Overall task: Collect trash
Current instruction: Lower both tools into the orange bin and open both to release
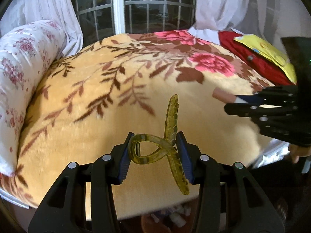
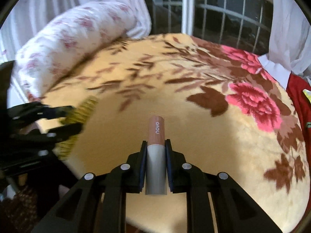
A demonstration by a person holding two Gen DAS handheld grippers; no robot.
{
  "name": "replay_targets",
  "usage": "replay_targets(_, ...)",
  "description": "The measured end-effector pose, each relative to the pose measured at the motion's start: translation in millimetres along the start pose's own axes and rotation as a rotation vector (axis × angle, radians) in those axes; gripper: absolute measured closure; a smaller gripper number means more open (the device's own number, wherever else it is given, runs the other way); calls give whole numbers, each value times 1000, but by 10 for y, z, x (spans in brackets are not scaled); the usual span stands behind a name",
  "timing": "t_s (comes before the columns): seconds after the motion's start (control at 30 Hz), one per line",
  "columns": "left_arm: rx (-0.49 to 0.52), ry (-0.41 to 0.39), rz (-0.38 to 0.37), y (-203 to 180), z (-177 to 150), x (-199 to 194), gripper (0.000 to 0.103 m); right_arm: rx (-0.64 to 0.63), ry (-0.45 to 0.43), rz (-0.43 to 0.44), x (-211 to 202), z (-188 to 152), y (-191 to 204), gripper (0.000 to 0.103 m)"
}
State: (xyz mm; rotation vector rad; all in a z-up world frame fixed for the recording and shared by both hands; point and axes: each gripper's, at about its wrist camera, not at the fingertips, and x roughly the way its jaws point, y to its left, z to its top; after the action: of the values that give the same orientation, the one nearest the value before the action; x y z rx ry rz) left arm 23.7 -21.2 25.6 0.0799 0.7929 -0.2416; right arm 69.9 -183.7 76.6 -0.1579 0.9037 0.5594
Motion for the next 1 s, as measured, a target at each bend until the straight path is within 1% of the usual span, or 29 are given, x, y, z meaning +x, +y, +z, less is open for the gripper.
replay_targets(0.03,8,5,-7,-13,-49,-41,59,-3,-4,34,-110,-90,104,85)
replay_targets(0.1,31,27,-27,-44,-184,-131,59,-14,5,67,-216,-250,278,85)
replay_targets(0.2,81,103,-81,-121,-484,-235,59,-11,48,139,-264,-545,511,85)
replay_targets(0.27,106,155,-101,-152,-668,-252,59,-1,97,171,-194,-775,644,85)
replay_targets(0.37,127,271,-151,-191,-989,-197,59,34,181,200,30,-1072,736,85)
replay_targets(0.43,141,345,-166,-204,-1203,-132,59,56,232,202,187,-1240,766,85)
replay_targets(0.57,145,451,-161,-168,-1466,40,59,76,285,196,368,-1416,807,85)
replay_targets(0.7,122,526,-172,-131,-1607,197,59,83,317,194,500,-1467,833,85)
replay_targets(0.77,108,541,-182,-128,-1626,248,59,91,330,199,564,-1494,844,85)
replay_targets(0.83,117,544,-175,-148,-1634,278,59,91,346,211,611,-1509,853,84)
replay_targets(0.87,117,537,-165,-155,-1634,281,59,91,349,210,626,-1518,865,66)
replay_targets(0.9,120,536,-158,-167,-1637,282,54,96,352,211,659,-1506,888,52)
replay_targets(0.93,126,539,-150,-177,-1639,284,47,97,353,210,662,-1509,900,34)
replay_targets(0.97,132,539,-134,-185,-1636,281,43,91,341,197,650,-1504,915,33)
replay_targets(1.0,137,534,-116,-193,-1628,271,35,85,339,189,640,-1505,909,33)
